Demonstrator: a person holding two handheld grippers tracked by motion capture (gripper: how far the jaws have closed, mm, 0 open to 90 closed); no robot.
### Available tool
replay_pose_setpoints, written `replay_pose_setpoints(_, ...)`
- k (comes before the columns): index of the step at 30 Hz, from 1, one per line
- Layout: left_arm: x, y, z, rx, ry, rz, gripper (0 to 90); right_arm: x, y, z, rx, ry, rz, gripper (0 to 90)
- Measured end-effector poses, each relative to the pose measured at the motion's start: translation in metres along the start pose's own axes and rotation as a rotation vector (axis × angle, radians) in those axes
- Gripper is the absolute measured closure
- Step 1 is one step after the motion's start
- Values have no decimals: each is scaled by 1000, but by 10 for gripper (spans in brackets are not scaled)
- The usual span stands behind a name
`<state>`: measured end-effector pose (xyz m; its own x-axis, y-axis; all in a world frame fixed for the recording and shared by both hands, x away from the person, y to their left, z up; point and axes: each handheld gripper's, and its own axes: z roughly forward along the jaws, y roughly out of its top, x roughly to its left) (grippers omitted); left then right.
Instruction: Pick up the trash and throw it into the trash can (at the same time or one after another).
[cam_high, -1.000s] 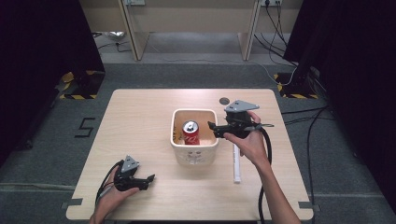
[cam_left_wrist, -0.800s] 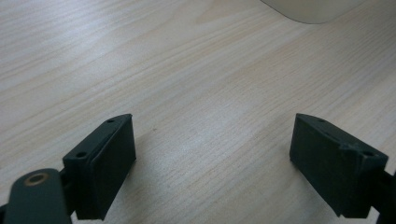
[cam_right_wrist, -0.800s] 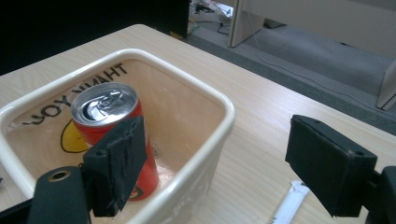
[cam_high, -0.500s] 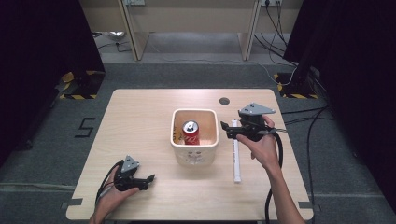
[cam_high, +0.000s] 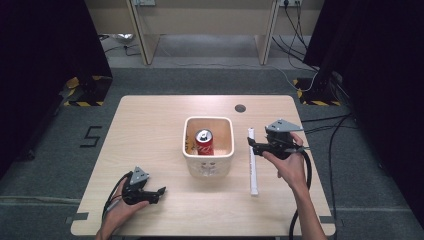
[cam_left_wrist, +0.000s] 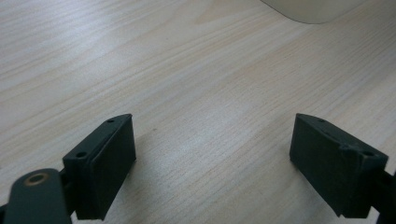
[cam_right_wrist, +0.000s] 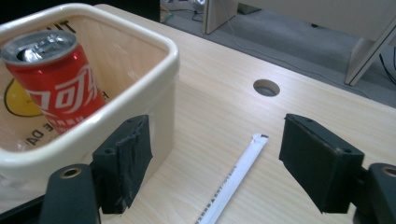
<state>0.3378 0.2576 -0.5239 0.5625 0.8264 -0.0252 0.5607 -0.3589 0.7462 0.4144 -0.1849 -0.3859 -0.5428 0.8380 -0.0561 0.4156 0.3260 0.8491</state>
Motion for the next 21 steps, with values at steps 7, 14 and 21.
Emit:
replay_pose_setpoints(7, 0, 0, 0, 0, 0, 0, 137, -3, -9, 3, 40, -35, -19, 295)
replay_pose_setpoints(14, 0, 0, 0, -1, 0, 0, 137, -8, -21, 16, 79, -50, 3, 318)
replay_pose_setpoints(21, 0, 0, 0, 0, 0, 1, 137, -14, -26, 30, 97, -37, 54, 348)
